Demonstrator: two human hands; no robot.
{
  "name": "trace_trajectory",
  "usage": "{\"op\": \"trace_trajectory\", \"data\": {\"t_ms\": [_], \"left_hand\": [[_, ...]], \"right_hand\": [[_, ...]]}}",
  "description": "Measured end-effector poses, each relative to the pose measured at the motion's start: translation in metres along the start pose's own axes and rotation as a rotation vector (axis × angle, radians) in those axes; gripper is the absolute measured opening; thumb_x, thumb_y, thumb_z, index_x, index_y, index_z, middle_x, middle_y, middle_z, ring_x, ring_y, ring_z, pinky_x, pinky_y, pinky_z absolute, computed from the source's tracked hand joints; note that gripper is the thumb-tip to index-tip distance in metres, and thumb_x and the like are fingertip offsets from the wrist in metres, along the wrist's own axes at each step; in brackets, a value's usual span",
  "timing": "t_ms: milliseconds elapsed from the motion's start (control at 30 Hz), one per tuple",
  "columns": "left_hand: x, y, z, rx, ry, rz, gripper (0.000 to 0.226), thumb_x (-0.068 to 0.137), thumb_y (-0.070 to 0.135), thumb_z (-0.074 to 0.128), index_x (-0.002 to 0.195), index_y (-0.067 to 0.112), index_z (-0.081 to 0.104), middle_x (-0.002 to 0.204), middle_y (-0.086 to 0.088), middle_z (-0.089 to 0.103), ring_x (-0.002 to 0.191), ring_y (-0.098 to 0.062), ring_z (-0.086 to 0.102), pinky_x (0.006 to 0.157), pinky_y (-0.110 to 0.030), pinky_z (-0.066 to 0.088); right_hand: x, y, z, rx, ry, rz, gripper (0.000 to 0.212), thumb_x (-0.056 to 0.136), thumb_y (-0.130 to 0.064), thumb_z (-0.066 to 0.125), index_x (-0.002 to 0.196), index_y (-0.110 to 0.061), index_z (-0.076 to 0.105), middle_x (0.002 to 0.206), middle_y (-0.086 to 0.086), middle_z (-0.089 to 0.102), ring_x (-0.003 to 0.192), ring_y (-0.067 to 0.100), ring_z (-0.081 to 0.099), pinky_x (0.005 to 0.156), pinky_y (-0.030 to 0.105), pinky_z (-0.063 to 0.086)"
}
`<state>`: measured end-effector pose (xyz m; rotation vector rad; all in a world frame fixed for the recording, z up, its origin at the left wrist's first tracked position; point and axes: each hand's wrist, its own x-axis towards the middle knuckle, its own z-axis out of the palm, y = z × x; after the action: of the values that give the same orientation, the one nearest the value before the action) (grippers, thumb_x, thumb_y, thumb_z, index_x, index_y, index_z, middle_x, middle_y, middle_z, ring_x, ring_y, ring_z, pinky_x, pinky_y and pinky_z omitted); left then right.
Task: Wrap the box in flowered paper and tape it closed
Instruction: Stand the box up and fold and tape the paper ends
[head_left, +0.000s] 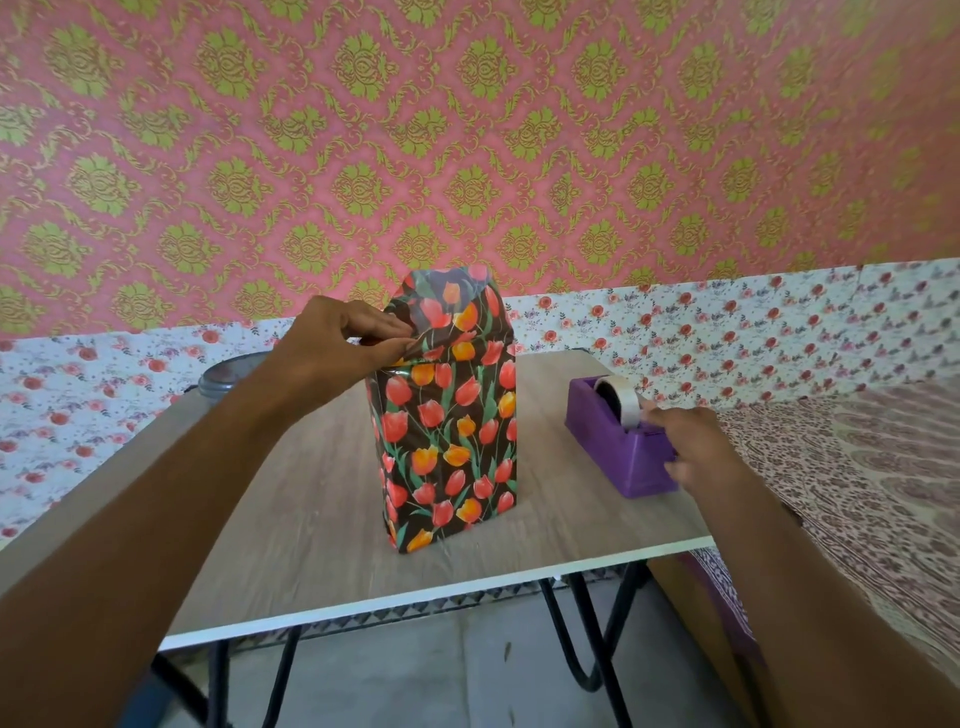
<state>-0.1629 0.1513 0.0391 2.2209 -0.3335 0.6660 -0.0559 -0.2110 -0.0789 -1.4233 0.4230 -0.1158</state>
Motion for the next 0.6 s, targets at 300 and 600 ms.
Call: {"op": "trace_trajectory", "data": {"t_ms": [300, 600], "left_hand": [[-0.001, 0.002, 0.002, 0.033, -0.004, 0.007, 0.015, 0.09, 0.01, 0.071, 0.103, 0.014, 0.079, 0.099, 0.0, 0.074, 0.098, -0.014, 0.067, 0.085, -0.028, 0.055], [-0.004, 0.004, 0.002, 0.035, 0.0, 0.006, 0.016, 0.091, 0.011, 0.071, 0.104, 0.014, 0.078, 0.096, 0.004, 0.073, 0.096, -0.01, 0.067, 0.079, -0.023, 0.052]], "right_hand": [[-0.017, 0.024, 0.003, 0.478, 0.063, 0.017, 0.028, 0.082, 0.002, 0.07, 0.109, -0.005, 0.067, 0.102, 0.01, 0.069, 0.076, 0.022, 0.065, 0.063, 0.032, 0.053], [-0.037, 0.079, -0.001, 0.28, 0.313, -0.188, 0.017, 0.079, 0.013, 0.059, 0.085, 0.003, 0.071, 0.074, 0.007, 0.064, 0.075, 0.025, 0.06, 0.062, 0.029, 0.046]]}}
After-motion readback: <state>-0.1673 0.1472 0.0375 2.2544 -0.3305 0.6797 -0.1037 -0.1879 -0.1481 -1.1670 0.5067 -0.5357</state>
